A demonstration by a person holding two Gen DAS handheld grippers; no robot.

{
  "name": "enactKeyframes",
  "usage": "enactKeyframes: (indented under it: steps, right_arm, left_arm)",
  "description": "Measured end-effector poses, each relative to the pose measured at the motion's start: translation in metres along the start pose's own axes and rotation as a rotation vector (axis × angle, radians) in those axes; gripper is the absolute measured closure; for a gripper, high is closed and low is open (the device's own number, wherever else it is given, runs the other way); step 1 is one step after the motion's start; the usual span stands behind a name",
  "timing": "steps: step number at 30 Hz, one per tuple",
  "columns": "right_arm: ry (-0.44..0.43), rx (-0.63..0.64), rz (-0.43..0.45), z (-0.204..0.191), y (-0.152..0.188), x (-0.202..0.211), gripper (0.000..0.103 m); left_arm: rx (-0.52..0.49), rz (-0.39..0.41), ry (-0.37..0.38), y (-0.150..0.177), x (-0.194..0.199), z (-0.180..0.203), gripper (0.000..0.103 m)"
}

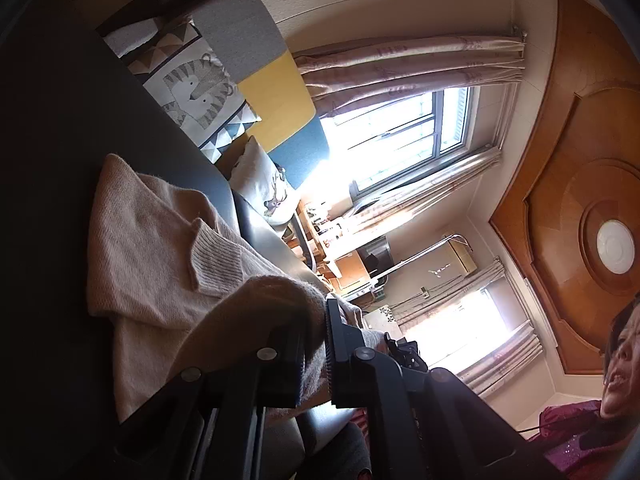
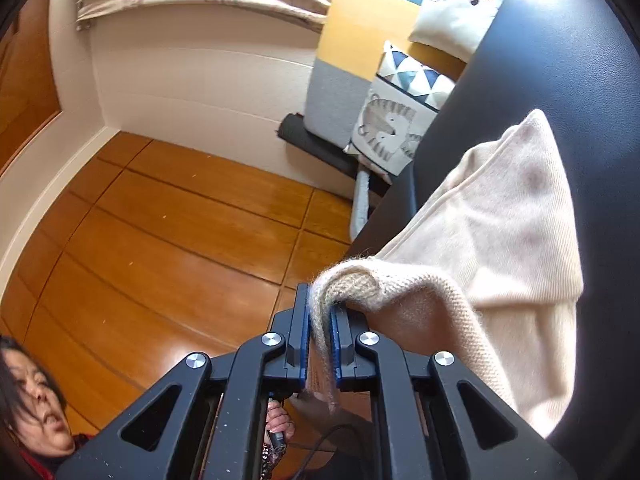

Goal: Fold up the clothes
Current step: 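Lift the hem and fold it over toward the collar with the right gripper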

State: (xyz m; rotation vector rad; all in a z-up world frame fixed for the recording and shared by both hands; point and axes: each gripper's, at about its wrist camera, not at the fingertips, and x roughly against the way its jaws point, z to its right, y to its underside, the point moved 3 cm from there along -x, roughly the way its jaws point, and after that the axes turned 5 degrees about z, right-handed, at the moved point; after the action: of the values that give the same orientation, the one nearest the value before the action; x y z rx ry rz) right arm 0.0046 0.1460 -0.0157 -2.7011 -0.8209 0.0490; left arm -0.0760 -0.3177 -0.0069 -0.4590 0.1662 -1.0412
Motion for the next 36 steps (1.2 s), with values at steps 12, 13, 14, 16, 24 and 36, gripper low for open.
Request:
enactKeyframes:
  steps: [12, 13, 14, 16, 24, 36]
  right_arm:
    - [0.081, -0.083, 0.035, 0.034, -0.054, -0.044, 0.094]
    - [0.092, -0.095, 0.037, 0.039, -0.057, -0.049, 0.094]
    - [0.102, -0.107, 0.039, 0.044, -0.060, -0.053, 0.094]
    - [0.126, -0.146, 0.044, 0.057, -0.065, -0.060, 0.094]
    - [0.216, -0.332, 0.051, 0.109, -0.065, -0.070, 0.089]
    - [0.139, -0.383, 0.069, 0.104, -0.086, -0.093, 0.050]
  left_arm:
    - [0.128, 0.001, -0.100, -0.051, -0.060, -0.055, 0.096]
    - [0.138, -0.001, -0.110, -0.055, -0.065, -0.060, 0.096]
    - [0.149, -0.002, -0.119, -0.058, -0.070, -0.065, 0.096]
    - [0.171, -0.005, -0.139, -0.065, -0.079, -0.075, 0.096]
    - [0.325, -0.026, -0.212, -0.070, -0.108, -0.126, 0.096]
    - [0.469, -0.023, -0.173, -0.081, -0.134, -0.136, 0.082]
